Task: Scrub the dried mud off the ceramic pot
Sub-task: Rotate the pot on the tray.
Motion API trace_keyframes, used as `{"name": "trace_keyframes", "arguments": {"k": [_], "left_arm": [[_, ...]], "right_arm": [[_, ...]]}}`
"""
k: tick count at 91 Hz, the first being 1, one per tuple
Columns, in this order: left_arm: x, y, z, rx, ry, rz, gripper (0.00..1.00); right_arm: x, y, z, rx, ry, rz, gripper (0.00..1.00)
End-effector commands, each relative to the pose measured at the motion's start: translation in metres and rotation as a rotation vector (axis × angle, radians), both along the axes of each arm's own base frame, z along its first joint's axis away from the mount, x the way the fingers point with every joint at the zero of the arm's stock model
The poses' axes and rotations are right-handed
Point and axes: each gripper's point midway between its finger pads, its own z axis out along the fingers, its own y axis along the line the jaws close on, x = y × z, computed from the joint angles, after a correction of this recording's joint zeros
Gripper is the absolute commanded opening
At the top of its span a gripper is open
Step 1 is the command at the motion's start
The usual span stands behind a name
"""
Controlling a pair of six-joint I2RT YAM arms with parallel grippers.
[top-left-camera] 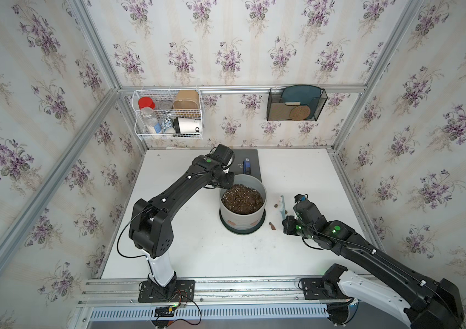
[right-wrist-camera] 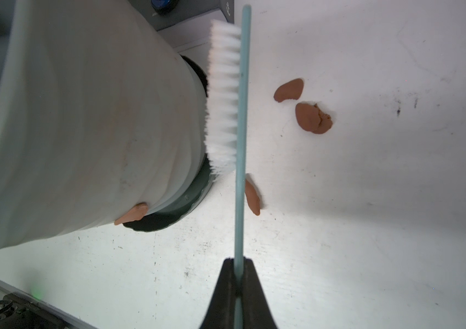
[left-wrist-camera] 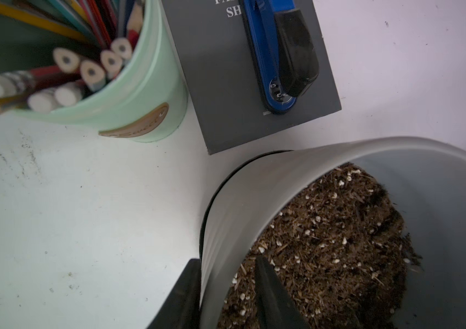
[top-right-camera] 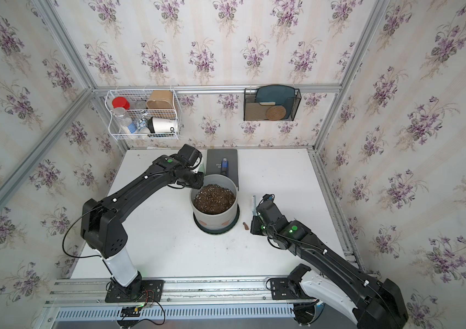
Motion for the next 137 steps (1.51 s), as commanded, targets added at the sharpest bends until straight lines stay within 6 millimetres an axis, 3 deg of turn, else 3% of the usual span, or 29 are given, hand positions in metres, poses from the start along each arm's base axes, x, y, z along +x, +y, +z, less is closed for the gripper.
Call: {"name": "trace_keyframes", "arguments": {"k": [1,13,25,49,59,72,90,111,137], "left_arm": [[0.003,-0.01,-0.005,-0.023,0.007,-0.041,0.37],[0.005,-0.006,-0.01,-0.002,0.014,-0.03,0.35],[-0.001,0.0,-0.004,0.004,0.012,-0.015,0.2],[-0.024,0.019,0.008,0.023,0.033,0.031,0.05],[-0.033,0.02,0.004,0.002,0.051,0.032,0.09],[-0.033,0.015,0.0,-0.017,0.064,0.019,0.21],[-0.016,0.008,0.008,-0.015,0.02,0.003,0.35],[-0.001,0.004,0.0,0.01,0.018,-0.007,0.35],[-0.007,0.01,-0.011,0.033,0.037,-0.009,0.32]], "right_arm": [[-0.002,0.001,0.0,0.019,0.003,-0.002,0.0],[-0.006,0.002,-0.006,0.04,0.016,0.001,0.0],[-0.008,0.003,-0.012,0.045,0.031,0.001,0.0],[-0.008,0.008,-0.017,0.071,0.037,0.008,0.0],[-0.009,0.009,-0.02,0.074,0.045,0.008,0.0],[-0.01,0.009,-0.02,0.078,0.047,0.011,0.0],[-0.013,0.008,-0.024,0.08,0.054,0.013,0.0],[-0.012,0.003,-0.023,0.071,0.051,-0.01,0.0],[-0.005,-0.003,-0.013,0.039,0.03,-0.051,0.0]]}}
